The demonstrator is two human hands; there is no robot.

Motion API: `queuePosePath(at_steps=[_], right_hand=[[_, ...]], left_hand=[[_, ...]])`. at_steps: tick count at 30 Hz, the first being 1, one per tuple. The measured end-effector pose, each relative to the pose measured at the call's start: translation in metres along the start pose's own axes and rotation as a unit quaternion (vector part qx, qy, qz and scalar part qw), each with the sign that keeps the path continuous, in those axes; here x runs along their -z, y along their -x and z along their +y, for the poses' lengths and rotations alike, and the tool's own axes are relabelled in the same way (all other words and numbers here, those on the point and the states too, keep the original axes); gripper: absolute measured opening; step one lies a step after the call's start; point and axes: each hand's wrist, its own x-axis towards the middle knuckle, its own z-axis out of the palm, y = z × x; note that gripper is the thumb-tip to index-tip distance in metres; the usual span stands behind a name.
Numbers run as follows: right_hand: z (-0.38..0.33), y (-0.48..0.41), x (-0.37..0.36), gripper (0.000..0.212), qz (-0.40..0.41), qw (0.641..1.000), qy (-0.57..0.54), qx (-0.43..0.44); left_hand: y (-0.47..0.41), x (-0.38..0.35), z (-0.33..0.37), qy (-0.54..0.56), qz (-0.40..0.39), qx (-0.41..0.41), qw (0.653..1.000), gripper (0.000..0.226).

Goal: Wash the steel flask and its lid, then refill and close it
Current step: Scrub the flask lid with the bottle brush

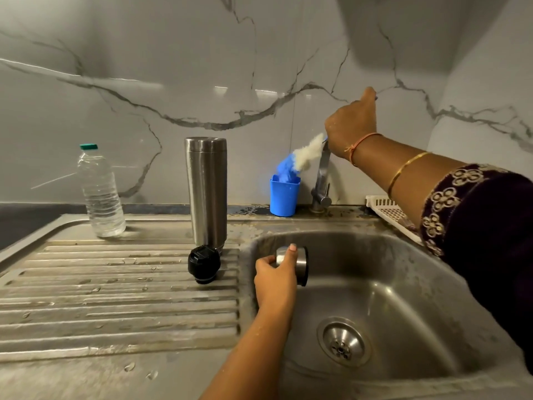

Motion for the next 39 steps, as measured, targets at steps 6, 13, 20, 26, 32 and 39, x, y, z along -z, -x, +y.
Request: queuePosePath(at_steps=[6, 13, 20, 26, 32, 39], right_hand=[[0.024, 0.005, 0.007, 0.025, -0.001, 0.995, -0.084, -0.053], [0.021, 0.015, 0.0, 0.02, -0.035, 0.989, -0.119, -0.082], [0.023, 0.022, -0.004, 0.023, -0.005, 0.993, -0.11, -0.046], [0.031, 0.022, -0.013, 0.023, 0.057, 0.984, -0.155, -0.069], [0.014, 0.042, -0.013, 0.021, 0.031, 0.992, -0.126, 0.001], [0.028, 0.05, -0.013, 0.023, 0.027, 0.98, -0.192, -0.042]], left_hand=[[0.003, 0.0, 0.003, 0.003, 0.001, -0.001, 1.0, 0.057], [0.003, 0.0, 0.005, 0.005, 0.005, 0.003, 1.0, 0.057], [0.004, 0.0, 0.005, 0.008, 0.001, 0.007, 1.0, 0.058], [0.004, 0.0, 0.006, 0.004, -0.001, 0.009, 1.0, 0.058], [0.006, 0.001, 0.007, 0.001, -0.001, 0.015, 1.0, 0.059], [0.006, 0.002, 0.011, 0.021, -0.021, 0.032, 0.999, 0.051]])
